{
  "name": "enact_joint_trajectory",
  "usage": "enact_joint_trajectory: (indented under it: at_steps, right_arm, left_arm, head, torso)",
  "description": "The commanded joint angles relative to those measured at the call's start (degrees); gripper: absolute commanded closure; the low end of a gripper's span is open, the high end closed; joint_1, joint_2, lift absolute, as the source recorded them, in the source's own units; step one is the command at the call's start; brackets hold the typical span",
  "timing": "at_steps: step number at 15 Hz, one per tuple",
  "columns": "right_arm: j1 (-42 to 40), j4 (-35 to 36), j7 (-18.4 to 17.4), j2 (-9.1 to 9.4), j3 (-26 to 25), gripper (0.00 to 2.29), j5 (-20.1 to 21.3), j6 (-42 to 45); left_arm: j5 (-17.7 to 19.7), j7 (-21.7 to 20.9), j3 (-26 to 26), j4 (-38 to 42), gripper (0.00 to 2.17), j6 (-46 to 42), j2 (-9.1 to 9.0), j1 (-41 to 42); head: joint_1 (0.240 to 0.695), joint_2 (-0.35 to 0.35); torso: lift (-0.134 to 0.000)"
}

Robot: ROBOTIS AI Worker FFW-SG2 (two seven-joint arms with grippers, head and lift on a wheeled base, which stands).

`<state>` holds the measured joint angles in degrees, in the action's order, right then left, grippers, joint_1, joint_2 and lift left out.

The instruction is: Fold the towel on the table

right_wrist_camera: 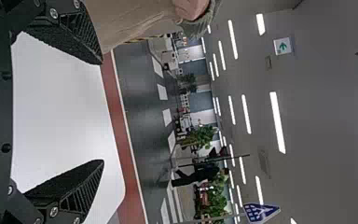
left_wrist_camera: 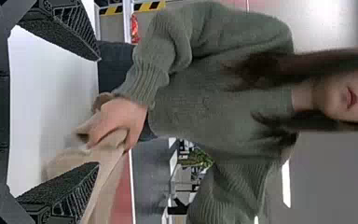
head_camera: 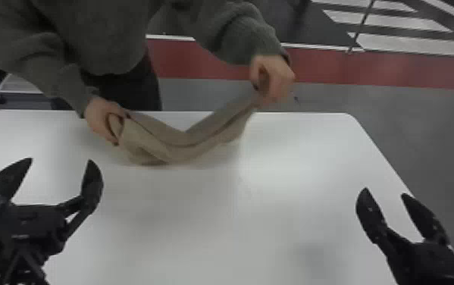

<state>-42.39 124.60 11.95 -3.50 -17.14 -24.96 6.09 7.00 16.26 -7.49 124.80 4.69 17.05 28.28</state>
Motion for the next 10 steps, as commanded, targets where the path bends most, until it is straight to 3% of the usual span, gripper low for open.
enact_joint_trajectory:
  at_steps: [1, 10]
  right_arm:
    - [0.03, -0.06, 0.09, -0.01, 0.00, 0.14, 0.00, -0.08]
    - [0.38, -0.50, 0.18, 0.16, 0.00, 0.14, 0.18, -0.96]
  left_arm:
    - [0.03, 0.00, 0.02, 0.00, 0.09, 0.01, 0.00, 0.02]
    - [0.12, -0.09, -0.16, 0.18, 0.09, 0.01, 0.00, 0.11]
  head:
    - [0.695, -0.160]
    - [0.695, -0.164]
  torso:
    - [-0.128]
    - [-0.128]
